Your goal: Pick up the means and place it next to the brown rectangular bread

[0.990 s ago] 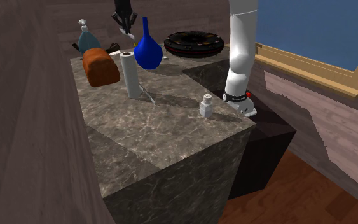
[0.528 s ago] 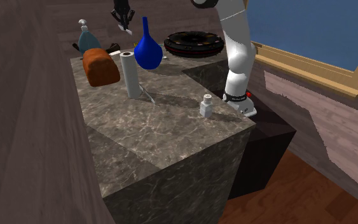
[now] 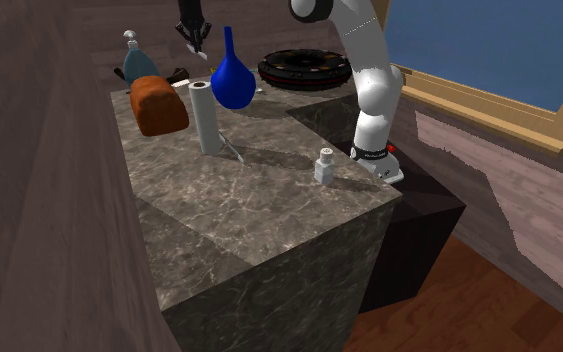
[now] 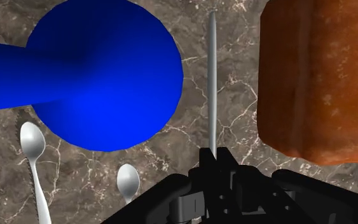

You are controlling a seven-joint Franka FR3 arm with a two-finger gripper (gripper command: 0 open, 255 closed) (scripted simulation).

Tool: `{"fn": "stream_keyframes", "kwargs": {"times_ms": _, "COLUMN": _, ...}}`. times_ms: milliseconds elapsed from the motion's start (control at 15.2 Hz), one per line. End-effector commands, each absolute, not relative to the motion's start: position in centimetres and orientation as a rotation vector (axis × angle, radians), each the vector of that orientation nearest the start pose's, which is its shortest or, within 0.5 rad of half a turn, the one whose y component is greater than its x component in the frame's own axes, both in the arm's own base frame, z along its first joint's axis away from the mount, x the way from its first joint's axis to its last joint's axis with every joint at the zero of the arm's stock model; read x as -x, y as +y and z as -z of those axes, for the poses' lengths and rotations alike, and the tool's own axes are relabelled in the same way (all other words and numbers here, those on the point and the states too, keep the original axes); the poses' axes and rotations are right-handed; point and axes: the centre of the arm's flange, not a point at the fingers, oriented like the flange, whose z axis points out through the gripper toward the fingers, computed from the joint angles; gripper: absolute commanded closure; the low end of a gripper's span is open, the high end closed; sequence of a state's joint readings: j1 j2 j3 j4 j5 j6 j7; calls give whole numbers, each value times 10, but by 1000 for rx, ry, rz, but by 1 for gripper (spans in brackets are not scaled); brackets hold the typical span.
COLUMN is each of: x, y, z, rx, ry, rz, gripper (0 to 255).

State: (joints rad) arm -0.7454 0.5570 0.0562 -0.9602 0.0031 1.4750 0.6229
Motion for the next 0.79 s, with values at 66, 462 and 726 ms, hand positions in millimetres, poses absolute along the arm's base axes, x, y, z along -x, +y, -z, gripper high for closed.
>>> {"fn": "stream_keyframes", "kwargs": {"times_ms": 66, "x": -533, "y": -455, "z": -534, "rx": 2455, "ry": 1904, "rz": -61, "gripper": 255}}
{"fn": "stream_keyframes", "kwargs": {"times_ms": 462, "x": -533, "y": -455, "z": -503, "rx": 2455, "ry": 1904, "rz": -61, "gripper": 255}}
{"fn": "stream_keyframes", "kwargs": {"times_ms": 726, "x": -533, "y": -455, "z": -481, "rx": 2455, "ry": 1904, "rz": -61, "gripper": 255}}
